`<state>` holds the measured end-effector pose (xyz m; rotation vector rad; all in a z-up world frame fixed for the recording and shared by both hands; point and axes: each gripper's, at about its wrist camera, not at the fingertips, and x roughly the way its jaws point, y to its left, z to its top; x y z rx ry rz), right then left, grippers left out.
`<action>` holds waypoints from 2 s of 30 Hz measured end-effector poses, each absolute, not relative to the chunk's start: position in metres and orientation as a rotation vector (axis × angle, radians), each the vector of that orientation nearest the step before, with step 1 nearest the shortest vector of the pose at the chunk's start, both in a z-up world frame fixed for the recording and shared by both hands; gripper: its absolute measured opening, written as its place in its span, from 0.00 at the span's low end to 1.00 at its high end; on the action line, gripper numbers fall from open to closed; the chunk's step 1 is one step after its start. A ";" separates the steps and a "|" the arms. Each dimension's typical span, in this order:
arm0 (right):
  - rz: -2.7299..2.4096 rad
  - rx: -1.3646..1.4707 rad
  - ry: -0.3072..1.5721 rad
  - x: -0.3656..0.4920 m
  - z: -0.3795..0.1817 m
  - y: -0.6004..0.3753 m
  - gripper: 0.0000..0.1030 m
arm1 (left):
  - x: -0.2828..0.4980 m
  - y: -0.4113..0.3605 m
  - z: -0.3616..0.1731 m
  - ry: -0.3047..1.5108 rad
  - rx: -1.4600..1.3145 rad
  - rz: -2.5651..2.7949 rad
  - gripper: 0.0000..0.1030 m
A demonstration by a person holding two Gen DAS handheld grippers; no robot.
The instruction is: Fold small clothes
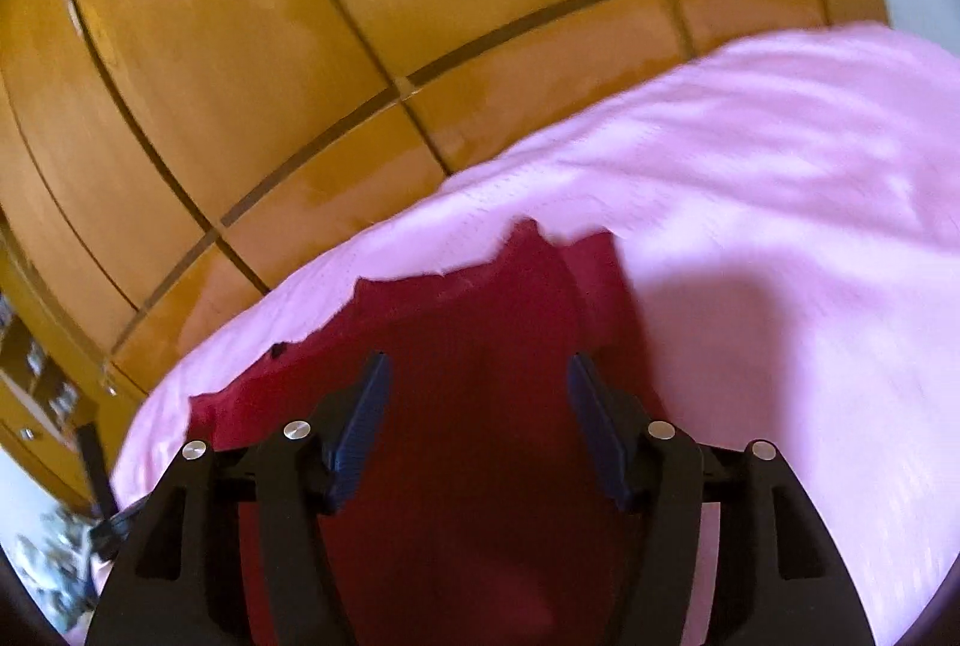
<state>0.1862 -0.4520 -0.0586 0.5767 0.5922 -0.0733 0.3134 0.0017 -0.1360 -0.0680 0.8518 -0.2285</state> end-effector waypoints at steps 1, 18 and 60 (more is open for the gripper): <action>-0.071 0.596 0.597 0.177 -0.061 -0.455 0.59 | 0.313 0.002 -0.136 0.852 -0.067 -0.228 0.97; 0.045 0.852 0.723 0.114 -0.098 -0.464 0.59 | 0.236 0.003 -0.126 0.768 0.067 -0.371 0.97; 0.235 1.075 0.552 0.167 -0.114 -0.486 0.62 | 0.228 0.010 -0.140 0.782 0.030 -0.411 0.98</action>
